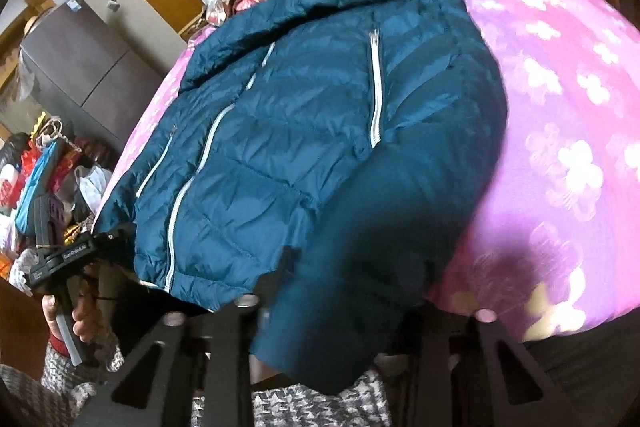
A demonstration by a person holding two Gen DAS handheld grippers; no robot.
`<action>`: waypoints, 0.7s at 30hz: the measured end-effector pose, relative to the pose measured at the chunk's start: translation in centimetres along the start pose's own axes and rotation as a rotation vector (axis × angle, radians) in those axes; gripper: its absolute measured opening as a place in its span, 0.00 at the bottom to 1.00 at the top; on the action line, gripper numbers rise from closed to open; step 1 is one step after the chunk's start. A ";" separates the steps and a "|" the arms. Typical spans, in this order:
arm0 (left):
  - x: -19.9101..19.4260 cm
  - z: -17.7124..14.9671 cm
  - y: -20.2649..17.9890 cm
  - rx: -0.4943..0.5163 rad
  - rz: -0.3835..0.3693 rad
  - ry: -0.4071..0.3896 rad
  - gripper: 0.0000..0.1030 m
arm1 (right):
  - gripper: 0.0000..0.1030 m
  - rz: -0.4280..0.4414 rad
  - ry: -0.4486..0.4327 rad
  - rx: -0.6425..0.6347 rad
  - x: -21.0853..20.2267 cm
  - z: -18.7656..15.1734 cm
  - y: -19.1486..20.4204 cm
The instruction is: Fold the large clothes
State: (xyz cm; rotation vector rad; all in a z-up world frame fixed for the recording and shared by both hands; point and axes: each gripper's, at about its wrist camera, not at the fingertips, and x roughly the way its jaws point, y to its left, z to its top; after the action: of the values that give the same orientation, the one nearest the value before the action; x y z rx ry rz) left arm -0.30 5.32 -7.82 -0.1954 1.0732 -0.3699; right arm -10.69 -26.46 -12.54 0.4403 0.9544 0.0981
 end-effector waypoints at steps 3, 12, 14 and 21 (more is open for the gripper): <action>-0.8 1.1 -0.5 0.008 0.013 -0.030 0.23 | 0.24 0.010 -0.061 -0.032 -2.0 1.2 0.7; -4.3 6.9 -2.4 0.012 0.008 -0.191 0.22 | 0.24 0.000 -0.189 -0.110 -5.0 5.5 3.5; -4.3 7.9 -2.9 0.019 0.018 -0.207 0.22 | 0.24 -0.011 -0.203 -0.120 -5.3 6.2 3.8; -3.2 10.2 -4.1 0.057 0.059 -0.231 0.22 | 0.24 -0.027 -0.230 -0.130 -5.5 8.1 4.1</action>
State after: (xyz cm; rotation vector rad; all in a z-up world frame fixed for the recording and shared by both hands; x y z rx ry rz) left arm 6.54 2.51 0.95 -0.1514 0.8383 -0.3164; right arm -6.91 -26.82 -2.67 0.3107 0.7233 0.0826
